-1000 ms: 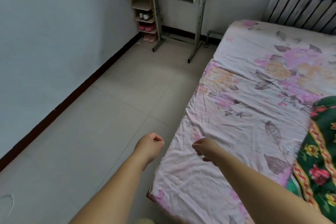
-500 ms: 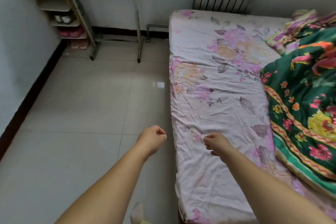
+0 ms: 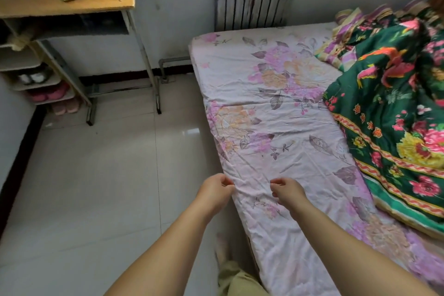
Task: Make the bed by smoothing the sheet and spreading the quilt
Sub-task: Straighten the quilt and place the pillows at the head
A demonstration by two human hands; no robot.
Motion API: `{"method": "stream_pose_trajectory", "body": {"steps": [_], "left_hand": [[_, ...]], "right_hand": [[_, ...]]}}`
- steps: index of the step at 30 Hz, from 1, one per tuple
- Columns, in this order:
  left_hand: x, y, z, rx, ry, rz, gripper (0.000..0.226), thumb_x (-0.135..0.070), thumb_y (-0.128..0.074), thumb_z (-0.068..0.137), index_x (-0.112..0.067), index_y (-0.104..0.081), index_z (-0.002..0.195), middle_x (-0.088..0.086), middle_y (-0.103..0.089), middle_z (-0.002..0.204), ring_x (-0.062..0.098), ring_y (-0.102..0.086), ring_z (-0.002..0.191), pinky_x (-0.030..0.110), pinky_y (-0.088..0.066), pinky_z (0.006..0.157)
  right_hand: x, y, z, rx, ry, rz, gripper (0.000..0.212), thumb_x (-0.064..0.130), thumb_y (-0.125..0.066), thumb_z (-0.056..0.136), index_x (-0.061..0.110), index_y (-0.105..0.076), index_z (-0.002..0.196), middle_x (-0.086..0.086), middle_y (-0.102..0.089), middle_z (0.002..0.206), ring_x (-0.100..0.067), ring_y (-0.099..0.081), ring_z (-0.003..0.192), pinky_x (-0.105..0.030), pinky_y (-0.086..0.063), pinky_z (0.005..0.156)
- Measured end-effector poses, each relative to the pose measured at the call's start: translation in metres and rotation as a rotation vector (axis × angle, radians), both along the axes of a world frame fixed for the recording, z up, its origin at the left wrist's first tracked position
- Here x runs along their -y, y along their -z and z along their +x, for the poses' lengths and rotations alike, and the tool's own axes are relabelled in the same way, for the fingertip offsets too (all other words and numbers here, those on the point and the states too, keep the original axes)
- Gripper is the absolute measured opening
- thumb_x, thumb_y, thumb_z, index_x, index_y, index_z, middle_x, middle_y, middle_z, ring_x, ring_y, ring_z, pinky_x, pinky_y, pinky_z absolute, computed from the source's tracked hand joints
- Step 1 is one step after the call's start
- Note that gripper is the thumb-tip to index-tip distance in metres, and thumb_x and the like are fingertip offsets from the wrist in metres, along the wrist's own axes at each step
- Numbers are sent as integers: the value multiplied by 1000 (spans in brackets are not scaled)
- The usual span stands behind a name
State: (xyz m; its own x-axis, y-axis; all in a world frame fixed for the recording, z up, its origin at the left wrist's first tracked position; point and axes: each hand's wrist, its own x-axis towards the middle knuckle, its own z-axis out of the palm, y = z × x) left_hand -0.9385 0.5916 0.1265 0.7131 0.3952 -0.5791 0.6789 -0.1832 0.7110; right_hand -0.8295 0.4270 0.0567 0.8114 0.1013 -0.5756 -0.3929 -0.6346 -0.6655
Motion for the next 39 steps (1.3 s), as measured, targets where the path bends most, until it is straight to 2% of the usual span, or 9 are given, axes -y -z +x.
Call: {"method": "stream_pose_trajectory", "body": {"steps": [3, 6, 9, 12, 15, 19, 24, 32, 39], "left_hand": [[-36, -8, 50, 44, 40, 27, 8, -14, -55, 90, -19, -60, 86, 3, -63, 86, 20, -60, 84, 27, -48, 74], [-74, -18, 109, 63, 55, 64, 8, -12, -55, 90, -17, -61, 87, 4, -62, 84, 19, -58, 82, 25, -46, 71], [-109, -33, 173, 67, 93, 108, 10, -12, -55, 89, -13, -65, 91, 7, -63, 88, 21, -60, 84, 26, -46, 75], [-134, -47, 230, 136, 113, 96, 12, -9, -55, 89, -8, -66, 95, 11, -64, 84, 24, -60, 81, 29, -49, 80], [-150, -54, 277, 148, 142, 22, 9, -12, -54, 91, -12, -63, 94, 7, -63, 82, 20, -60, 78, 26, -47, 70], [-177, -50, 339, 144, 264, 5, 9, -13, -53, 90, -16, -62, 91, 4, -63, 81, 19, -61, 79, 25, -45, 67], [-240, -49, 418, 174, 469, 77, 14, -12, -54, 89, -21, -59, 80, -3, -59, 70, 17, -60, 74, 22, -44, 61], [-342, -43, 544, 144, 578, 152, 9, -15, -56, 88, -19, -63, 84, 9, -68, 90, 28, -66, 92, 27, -48, 73], [-338, -23, 626, 129, 699, 63, 9, -14, -55, 88, -17, -63, 86, 11, -66, 87, 29, -65, 89, 28, -47, 72]], "right_hand": [[-32, 1, 44, 16, 12, 45, 10, 10, -53, 91, 16, -61, 92, 0, -60, 79, -23, -58, 86, -38, -49, 82], [-68, 5, 94, -35, 57, 88, 14, 8, -52, 90, 10, -66, 90, -4, -57, 74, -22, -53, 74, -34, -45, 70], [-98, -2, 142, -102, 94, 127, 19, 5, -49, 88, 11, -64, 78, -6, -48, 67, -19, -41, 61, -27, -34, 59], [-119, -12, 194, -54, 118, 133, 14, 6, -51, 88, 1, -62, 82, -9, -51, 69, -20, -43, 66, -30, -35, 62], [-137, -21, 235, -43, 164, 153, 14, 8, -52, 90, 13, -62, 82, -6, -55, 71, -21, -46, 67, -29, -37, 60], [-162, -16, 286, -25, 257, 146, 12, 8, -51, 91, 12, -61, 85, -7, -55, 75, -21, -49, 67, -28, -38, 57], [-205, -13, 345, -24, 413, 140, 18, 6, -50, 90, 12, -58, 75, -8, -47, 67, -19, -35, 58, -28, -28, 50], [-293, -33, 415, 15, 586, 166, 13, 8, -52, 92, 6, -65, 89, -6, -54, 70, -20, -44, 66, -32, -34, 59], [-314, -11, 485, 46, 656, 101, 14, 11, -53, 90, 16, -64, 82, -3, -59, 68, -22, -50, 70, -37, -42, 68]]}}
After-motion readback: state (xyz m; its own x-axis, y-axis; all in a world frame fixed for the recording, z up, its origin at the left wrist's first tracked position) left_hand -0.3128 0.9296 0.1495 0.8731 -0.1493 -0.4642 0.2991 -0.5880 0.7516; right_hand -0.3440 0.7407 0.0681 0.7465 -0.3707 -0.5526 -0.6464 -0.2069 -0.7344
